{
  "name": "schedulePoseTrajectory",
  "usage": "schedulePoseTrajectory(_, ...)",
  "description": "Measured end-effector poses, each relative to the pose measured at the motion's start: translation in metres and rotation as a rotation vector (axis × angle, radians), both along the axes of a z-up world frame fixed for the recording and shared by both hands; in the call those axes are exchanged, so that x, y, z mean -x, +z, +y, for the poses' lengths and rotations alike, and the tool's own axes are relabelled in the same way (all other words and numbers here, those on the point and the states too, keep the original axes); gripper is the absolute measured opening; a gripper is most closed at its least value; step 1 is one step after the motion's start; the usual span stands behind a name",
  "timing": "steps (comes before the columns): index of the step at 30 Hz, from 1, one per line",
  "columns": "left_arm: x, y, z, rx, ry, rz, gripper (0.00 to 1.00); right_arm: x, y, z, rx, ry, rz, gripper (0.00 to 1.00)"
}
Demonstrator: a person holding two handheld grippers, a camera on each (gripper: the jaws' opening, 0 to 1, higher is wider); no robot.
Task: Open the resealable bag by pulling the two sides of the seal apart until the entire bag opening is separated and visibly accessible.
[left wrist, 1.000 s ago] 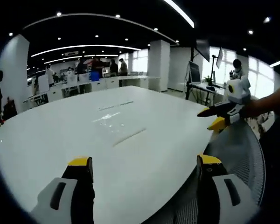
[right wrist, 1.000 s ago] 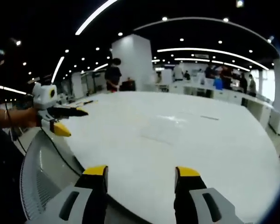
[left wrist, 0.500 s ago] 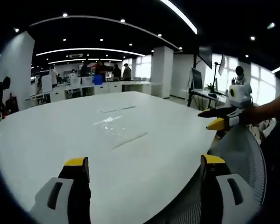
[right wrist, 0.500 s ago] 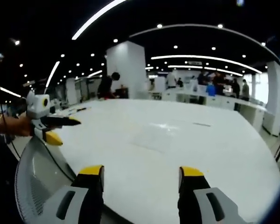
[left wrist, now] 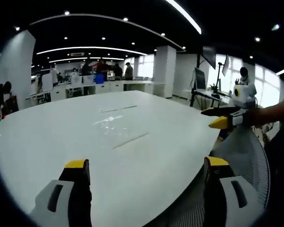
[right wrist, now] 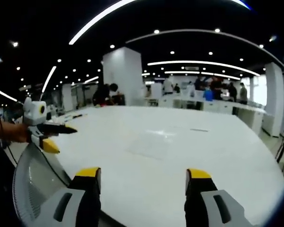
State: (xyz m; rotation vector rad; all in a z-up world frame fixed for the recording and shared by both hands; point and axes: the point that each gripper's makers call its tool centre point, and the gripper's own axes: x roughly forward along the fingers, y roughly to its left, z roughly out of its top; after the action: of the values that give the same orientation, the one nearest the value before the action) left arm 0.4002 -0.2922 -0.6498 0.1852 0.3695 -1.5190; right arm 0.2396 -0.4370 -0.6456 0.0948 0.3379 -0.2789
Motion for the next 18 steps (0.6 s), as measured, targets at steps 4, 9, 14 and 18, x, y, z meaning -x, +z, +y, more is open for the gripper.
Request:
schedulePoseTrajectory(4, 0.0014, -0.0014, 0.0000, -0.009, -0.009, -0.009, 0.98, 0.0000, -0.0001, 0.0002, 0.001, 0.000, 0.002, 0.71)
schedulePoseTrajectory(9, 0.0006, -0.0016, 0.0001, -0.012, -0.004, -0.012, 0.98, 0.0006, 0.0007, 0.0004, 0.000, 0.001, -0.002, 0.70)
schedulePoseTrajectory(14, 0.0002, -0.0003, 0.0006, -0.005, 0.001, -0.007, 0.97, 0.0009, -0.0005, 0.0010, -0.002, 0.004, 0.003, 0.70)
schedulePoseTrajectory(18, 0.0032, -0.0014, 0.0002, -0.014, -0.012, -0.015, 0.97, 0.0010, -0.0013, 0.0029, 0.004, 0.013, 0.009, 0.69)
